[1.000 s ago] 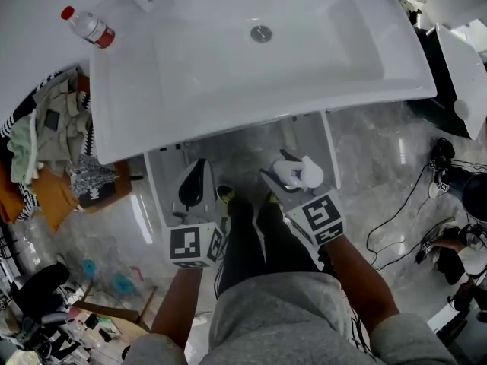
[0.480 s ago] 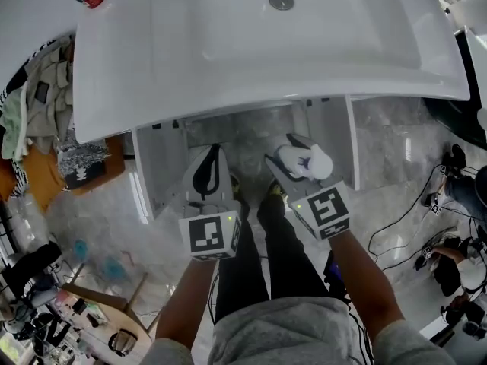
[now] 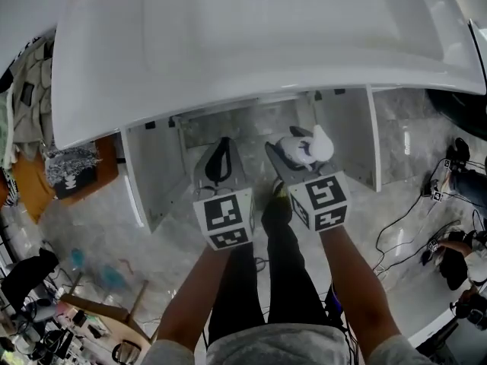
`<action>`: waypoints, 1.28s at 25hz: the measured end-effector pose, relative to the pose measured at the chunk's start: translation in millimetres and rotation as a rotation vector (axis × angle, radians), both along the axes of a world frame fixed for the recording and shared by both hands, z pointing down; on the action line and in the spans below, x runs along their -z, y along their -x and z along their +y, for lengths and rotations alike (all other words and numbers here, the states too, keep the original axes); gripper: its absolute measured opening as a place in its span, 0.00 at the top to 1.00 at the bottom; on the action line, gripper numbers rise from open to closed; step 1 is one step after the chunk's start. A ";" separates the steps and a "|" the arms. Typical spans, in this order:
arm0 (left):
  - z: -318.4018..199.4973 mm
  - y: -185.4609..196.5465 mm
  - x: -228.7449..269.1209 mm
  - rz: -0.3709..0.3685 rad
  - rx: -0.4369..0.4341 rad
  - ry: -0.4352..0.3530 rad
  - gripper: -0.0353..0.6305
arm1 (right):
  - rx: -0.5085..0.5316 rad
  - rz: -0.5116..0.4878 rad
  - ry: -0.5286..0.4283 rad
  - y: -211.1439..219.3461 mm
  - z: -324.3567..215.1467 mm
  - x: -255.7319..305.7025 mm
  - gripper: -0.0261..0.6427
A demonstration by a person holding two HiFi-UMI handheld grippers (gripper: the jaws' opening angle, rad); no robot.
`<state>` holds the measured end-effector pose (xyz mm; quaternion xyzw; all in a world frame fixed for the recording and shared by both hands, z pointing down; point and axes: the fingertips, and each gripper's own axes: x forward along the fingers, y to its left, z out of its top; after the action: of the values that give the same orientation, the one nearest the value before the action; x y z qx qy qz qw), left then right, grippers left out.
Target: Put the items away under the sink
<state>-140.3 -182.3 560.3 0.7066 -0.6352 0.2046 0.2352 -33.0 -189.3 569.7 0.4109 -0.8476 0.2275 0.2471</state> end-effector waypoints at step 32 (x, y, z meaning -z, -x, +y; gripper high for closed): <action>-65.8 -23.2 -258.4 0.012 0.124 0.194 0.93 | -0.159 0.130 0.058 -31.6 -85.1 -254.7 0.60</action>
<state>-117.1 -248.1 818.7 0.6412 -0.6535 0.2460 0.3183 -1.4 -274.4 824.3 0.4836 -0.7874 0.2435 0.2945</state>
